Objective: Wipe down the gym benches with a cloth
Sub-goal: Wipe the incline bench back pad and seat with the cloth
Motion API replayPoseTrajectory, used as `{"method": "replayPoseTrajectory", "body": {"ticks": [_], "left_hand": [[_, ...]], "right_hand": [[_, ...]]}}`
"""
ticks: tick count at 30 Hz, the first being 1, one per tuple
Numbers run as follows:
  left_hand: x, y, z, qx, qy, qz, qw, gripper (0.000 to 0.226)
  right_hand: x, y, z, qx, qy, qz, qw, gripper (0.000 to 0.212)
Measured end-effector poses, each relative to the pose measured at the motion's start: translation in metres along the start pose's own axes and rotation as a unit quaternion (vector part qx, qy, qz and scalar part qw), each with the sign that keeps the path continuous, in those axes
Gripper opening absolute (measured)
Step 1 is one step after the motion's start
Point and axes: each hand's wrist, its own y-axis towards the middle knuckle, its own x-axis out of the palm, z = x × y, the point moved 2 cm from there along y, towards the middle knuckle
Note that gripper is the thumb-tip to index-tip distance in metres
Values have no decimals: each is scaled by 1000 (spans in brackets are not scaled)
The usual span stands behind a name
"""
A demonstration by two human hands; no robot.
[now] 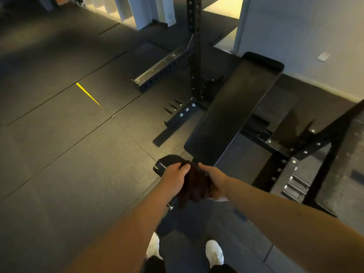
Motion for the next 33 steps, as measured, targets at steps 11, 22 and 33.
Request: {"method": "replayPoseTrajectory", "body": {"ticks": [11,22,33], "left_hand": [[-105,104,6,54,32,-160,985,18],[-99,155,65,92,92,-267,955,15],[-83,210,137,123,239,-100,958,25]], "right_hand": [[91,43,-41,-69,-8,147,987,47],[71,51,-92,-176,11,265,948,29],[30,45,-170,-262,-291,215,895,24]]}}
